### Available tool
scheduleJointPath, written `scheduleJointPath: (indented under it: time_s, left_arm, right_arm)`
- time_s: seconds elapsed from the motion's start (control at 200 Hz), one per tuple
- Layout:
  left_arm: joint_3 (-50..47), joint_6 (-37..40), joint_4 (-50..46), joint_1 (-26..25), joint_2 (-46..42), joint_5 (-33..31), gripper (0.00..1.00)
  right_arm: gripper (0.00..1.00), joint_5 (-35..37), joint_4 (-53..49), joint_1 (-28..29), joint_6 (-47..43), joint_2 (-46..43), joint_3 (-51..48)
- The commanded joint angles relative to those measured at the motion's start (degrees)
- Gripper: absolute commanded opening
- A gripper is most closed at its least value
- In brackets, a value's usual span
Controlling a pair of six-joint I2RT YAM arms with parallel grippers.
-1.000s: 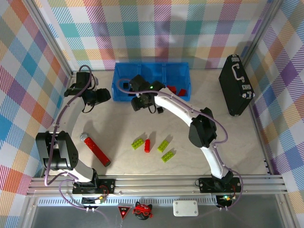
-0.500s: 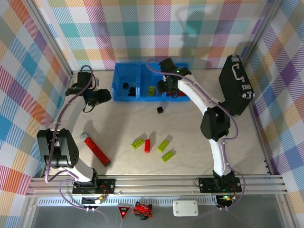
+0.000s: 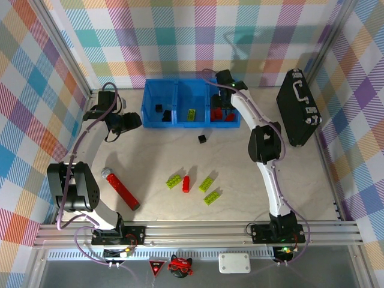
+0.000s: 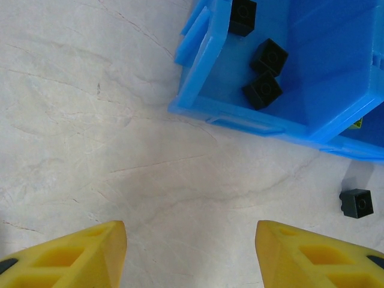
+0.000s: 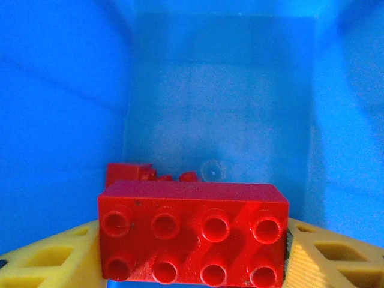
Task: Sort the legos into containers by color
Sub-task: Place the lego in the container.
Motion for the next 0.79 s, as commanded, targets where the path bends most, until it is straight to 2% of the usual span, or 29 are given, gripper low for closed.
scheduleJointPath:
  time_s: [0.0, 0.22, 0.38, 0.63, 0.79]
  left_arm:
    - [-0.5, 0.7, -0.3, -0.4, 0.5, 0.8, 0.59]
    - [0.6, 1.4, -2.1, -1.8, 1.0, 0.1, 0.59]
    - [2.8, 1.5, -5.2, -3.4, 1.2, 0.8, 0.59]
    - [1.3, -0.4, -8.7, -6.5, -0.7, 1.6, 0.6]
    - [-2.4, -2.5, -10.1, -11.1, -4.6, -0.6, 0.6]
  right_arm:
    - [0.63, -0.3, 3.6, -0.5, -0.2, 1.9, 2.5]
    - [0.68, 1.8, 8.8, -0.5, -1.2, 5.5, 2.8]
    - [0.74, 2.3, 8.0, -0.5, -1.5, 3.8, 2.8]
    - [0.75, 1.7, 9.2, -0.1, -1.4, -7.8, -6.0]
    - [0.74, -1.4, 9.0, 0.7, 0.1, -17.6, -14.5]
